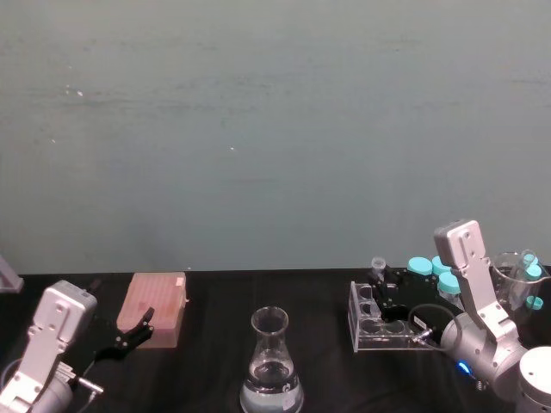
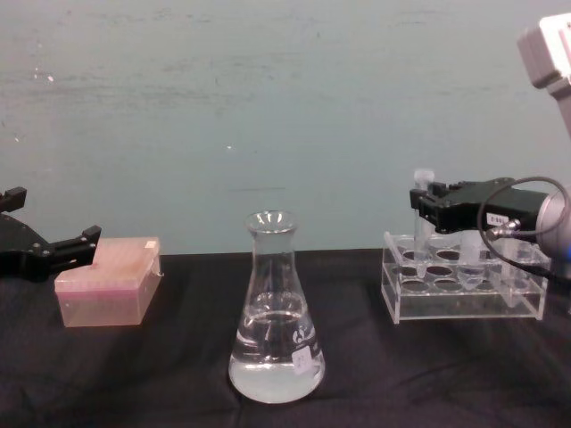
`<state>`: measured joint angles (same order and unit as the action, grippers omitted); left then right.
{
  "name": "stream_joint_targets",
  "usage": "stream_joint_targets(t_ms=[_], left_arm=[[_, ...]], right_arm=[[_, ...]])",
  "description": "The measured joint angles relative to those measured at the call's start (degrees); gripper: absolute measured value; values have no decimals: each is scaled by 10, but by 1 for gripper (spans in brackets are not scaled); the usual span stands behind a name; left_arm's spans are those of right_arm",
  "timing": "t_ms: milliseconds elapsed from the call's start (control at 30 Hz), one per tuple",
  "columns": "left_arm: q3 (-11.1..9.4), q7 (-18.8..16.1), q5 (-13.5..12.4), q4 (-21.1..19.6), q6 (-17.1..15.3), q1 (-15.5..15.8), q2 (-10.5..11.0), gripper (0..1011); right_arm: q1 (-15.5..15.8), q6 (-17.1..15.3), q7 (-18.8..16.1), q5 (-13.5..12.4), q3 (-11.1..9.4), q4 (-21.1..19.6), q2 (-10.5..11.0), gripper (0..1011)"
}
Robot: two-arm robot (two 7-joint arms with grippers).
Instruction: Pour the liquid from the test tube into the beaker using one hand.
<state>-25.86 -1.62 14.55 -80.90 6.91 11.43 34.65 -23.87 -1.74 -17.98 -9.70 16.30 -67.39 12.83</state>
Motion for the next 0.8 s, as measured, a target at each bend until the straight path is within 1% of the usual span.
stream_joint_targets(t_ms=[300, 800], left_arm=[[0, 0, 0, 0, 0, 0, 0, 1000], [0, 0, 0, 0, 0, 0, 0, 1000]], right_arm=[[-8, 0, -13, -5, 3, 15, -1, 222], [-10, 2, -19, -7, 7, 20, 0, 223]])
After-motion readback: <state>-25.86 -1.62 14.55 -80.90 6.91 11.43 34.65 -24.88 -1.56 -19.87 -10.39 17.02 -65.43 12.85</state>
